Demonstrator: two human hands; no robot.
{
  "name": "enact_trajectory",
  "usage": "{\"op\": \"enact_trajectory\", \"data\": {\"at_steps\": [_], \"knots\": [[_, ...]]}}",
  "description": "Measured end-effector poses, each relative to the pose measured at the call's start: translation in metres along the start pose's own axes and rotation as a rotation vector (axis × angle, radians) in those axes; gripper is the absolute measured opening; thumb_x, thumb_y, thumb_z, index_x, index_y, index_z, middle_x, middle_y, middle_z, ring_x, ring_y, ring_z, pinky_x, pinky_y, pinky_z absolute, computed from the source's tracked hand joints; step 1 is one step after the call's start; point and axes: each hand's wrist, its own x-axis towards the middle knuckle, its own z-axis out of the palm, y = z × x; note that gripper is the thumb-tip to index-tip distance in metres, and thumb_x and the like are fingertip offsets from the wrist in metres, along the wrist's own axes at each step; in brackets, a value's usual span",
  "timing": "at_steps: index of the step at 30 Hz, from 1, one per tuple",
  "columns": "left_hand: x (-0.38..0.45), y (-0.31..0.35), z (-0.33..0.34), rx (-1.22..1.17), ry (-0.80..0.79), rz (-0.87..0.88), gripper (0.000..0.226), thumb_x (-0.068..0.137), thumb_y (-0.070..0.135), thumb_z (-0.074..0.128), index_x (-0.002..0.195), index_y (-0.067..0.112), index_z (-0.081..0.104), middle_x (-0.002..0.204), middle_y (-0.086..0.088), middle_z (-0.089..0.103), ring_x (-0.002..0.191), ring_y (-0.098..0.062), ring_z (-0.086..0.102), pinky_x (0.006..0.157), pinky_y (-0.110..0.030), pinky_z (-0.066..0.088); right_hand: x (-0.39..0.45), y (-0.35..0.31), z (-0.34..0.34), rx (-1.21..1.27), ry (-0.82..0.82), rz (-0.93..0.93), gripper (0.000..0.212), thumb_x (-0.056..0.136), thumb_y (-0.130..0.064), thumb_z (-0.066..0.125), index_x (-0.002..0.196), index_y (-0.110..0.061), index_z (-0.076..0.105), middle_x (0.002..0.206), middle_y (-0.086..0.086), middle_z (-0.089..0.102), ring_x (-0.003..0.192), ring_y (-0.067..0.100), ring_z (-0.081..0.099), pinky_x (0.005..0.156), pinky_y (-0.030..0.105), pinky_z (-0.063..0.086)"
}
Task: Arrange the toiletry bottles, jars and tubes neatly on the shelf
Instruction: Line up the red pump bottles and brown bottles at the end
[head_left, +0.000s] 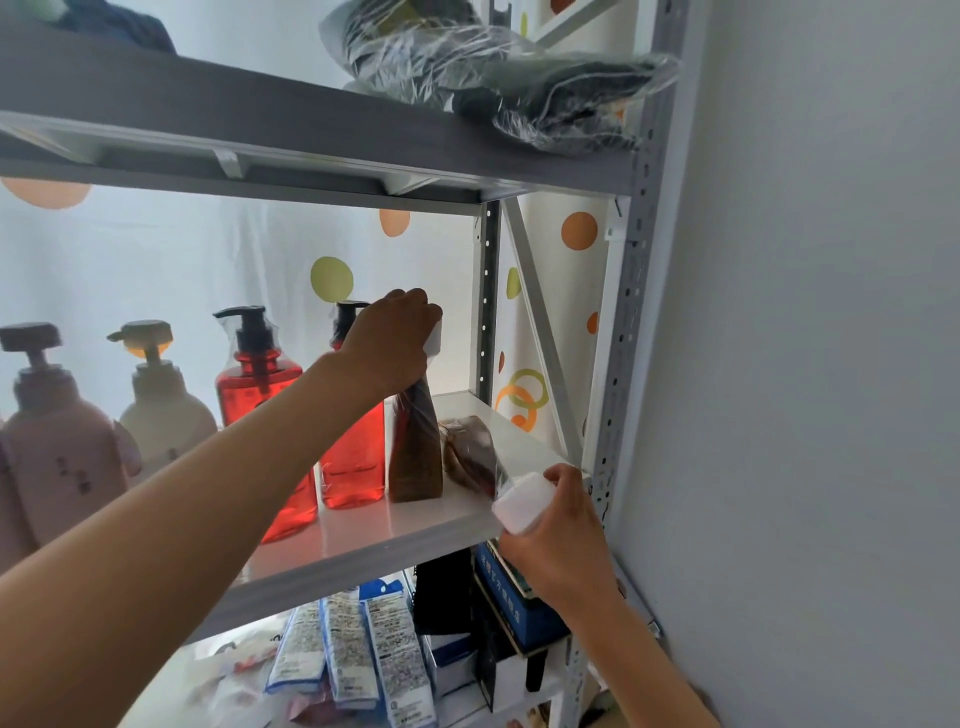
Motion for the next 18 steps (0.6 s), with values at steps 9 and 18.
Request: {"op": "enact_trajectory", "data": {"at_steps": [9,18], "knots": [[-0.001,-0.001,-0.002,-0.021,-0.017,-0.013,0.040,0.080,0.009,0.062,0.119,0.012,0.059,0.110,-0.006,0.056,0.106,-0.024,0.054,0.084,-0.035,0.048,0.044,-0.047,-0.016,0.110,0.093,-0.051,0.083,0.062,-0.037,0.081,0.128,-0.026,0.032,0.122,-0.005,0.048,0.108,0.018,0.053,0.091,0.037,0.051],[-0.001,-0.007,-0.004,-0.102,-0.011,-0.030,0.036,0.086,0.011,0.059,0.122,0.017,0.060,0.114,-0.003,0.057,0.112,-0.021,0.052,0.088,-0.031,0.043,0.108,-0.093,-0.029,0.143,0.152,-0.151,0.075,0.067,-0.041,0.082,0.128,-0.023,0.043,0.104,-0.015,0.044,0.092,0.006,0.046,0.077,0.020,0.041]]}}
